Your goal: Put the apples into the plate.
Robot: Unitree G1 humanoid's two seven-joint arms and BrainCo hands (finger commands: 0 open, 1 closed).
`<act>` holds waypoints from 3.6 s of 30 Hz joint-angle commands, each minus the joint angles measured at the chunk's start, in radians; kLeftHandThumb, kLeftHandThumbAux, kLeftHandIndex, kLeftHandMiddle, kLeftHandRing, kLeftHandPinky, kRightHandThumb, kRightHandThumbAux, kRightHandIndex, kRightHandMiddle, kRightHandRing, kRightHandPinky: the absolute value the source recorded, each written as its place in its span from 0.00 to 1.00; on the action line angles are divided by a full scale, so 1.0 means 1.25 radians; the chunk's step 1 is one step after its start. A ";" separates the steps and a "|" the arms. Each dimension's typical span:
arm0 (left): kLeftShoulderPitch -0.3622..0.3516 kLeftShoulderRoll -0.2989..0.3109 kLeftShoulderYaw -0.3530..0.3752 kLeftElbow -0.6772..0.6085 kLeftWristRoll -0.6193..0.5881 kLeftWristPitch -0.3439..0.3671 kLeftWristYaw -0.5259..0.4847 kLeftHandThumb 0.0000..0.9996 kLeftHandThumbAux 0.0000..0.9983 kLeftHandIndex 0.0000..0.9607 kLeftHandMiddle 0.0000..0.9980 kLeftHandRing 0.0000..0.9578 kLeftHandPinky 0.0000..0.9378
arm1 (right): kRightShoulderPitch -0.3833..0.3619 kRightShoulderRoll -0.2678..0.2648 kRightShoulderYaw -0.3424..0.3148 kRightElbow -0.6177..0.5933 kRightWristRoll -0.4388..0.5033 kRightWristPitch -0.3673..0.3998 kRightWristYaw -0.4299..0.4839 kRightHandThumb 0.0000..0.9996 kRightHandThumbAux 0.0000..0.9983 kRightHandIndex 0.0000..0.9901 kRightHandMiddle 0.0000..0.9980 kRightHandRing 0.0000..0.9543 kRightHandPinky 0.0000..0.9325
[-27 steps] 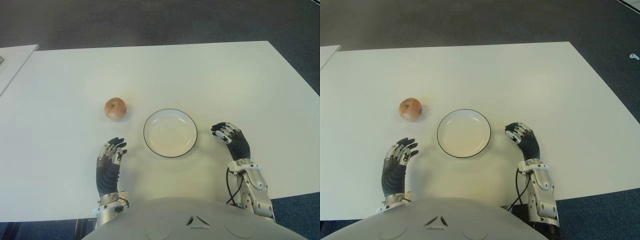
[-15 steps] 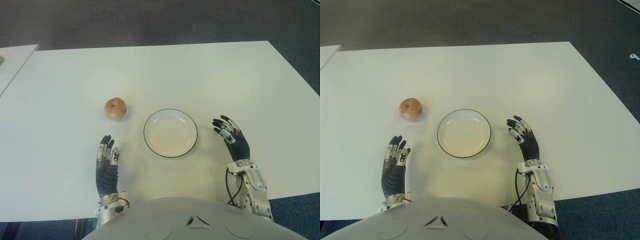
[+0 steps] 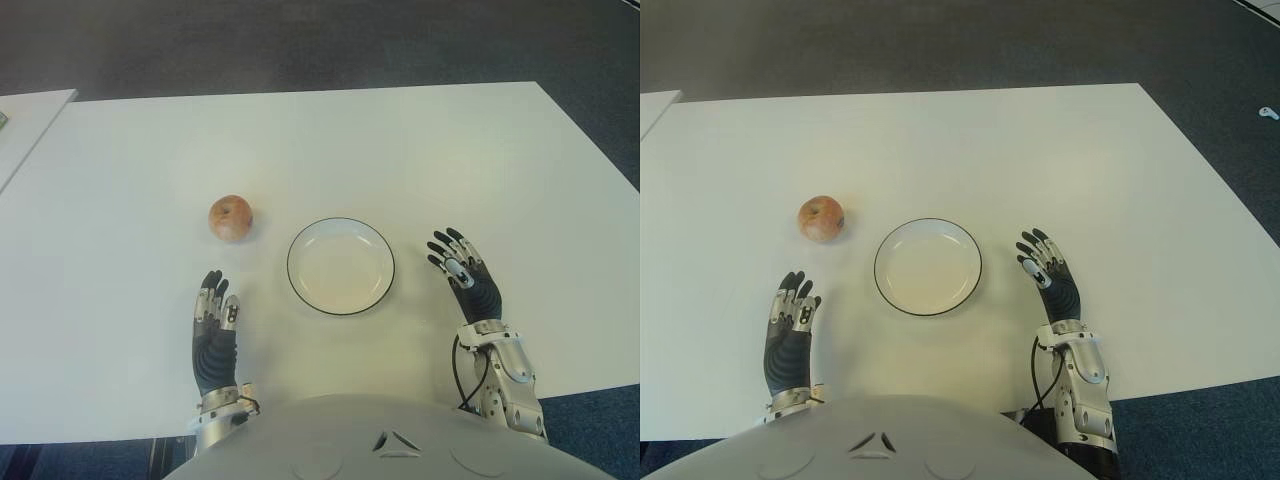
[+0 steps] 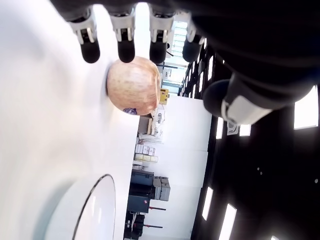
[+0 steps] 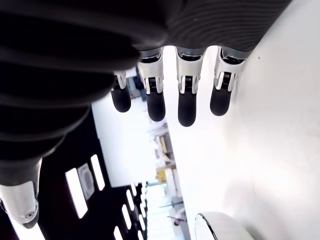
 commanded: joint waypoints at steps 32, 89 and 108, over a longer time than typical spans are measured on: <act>-0.037 -0.019 0.029 -0.069 -0.023 0.080 0.018 0.19 0.50 0.02 0.00 0.00 0.01 | -0.011 0.012 0.017 0.020 -0.010 0.023 -0.011 0.31 0.58 0.10 0.18 0.19 0.20; -0.584 0.614 0.021 -0.187 0.684 0.685 -0.243 0.34 0.50 0.12 0.07 0.07 0.12 | -0.090 0.026 0.032 0.100 -0.047 0.057 -0.081 0.35 0.67 0.18 0.24 0.25 0.27; -0.779 0.577 0.010 0.246 0.614 0.411 -0.216 0.38 0.49 0.06 0.01 0.01 0.07 | -0.100 0.023 0.031 0.146 -0.050 0.029 -0.065 0.36 0.68 0.23 0.28 0.30 0.32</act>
